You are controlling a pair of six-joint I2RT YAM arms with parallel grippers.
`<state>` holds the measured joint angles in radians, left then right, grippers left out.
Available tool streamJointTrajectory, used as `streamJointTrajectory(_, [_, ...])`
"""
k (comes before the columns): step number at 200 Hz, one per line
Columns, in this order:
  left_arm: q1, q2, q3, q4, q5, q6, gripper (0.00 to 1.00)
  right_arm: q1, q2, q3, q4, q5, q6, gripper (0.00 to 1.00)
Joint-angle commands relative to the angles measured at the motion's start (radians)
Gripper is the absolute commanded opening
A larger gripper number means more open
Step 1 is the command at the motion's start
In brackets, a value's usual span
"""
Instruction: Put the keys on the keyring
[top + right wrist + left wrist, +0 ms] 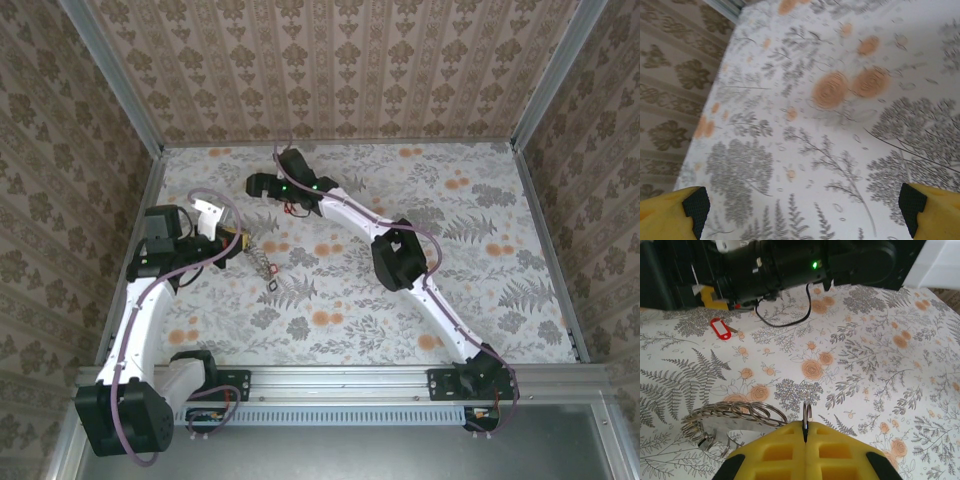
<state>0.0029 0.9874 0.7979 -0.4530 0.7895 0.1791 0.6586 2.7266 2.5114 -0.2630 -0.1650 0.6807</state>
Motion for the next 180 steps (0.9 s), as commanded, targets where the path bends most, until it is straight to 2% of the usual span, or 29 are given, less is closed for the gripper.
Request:
streamJointTrajectory(1, [0.010, 0.008, 0.037, 0.007, 0.033, 0.012, 0.00, 0.001, 0.060, 0.027, -0.057, 0.035, 0.046, 1.00])
streamJointTrajectory(45, [0.010, 0.017, 0.038, 0.008, 0.042, 0.017, 0.00, 0.000, 0.034, 0.013, -0.148, 0.084, 0.034, 1.00])
streamJointTrajectory(82, [0.010, 0.014, 0.036, 0.001, 0.046, 0.020, 0.00, -0.007, -0.076, -0.121, -0.171, 0.065, 0.026, 1.00])
streamJointTrajectory(136, [0.006, 0.008, 0.017, 0.007, 0.067, 0.014, 0.00, -0.011, -0.466, -0.700, -0.035, 0.003, -0.020, 1.00])
streamJointTrajectory(159, [-0.002, 0.022, 0.013, 0.017, 0.069, 0.014, 0.00, -0.011, -0.633, -0.973, 0.006, 0.006, -0.029, 1.00])
streamJointTrajectory(180, [-0.023, 0.047, 0.019, 0.018, 0.066, 0.007, 0.00, -0.007, -0.792, -1.175, -0.032, 0.044, -0.092, 0.99])
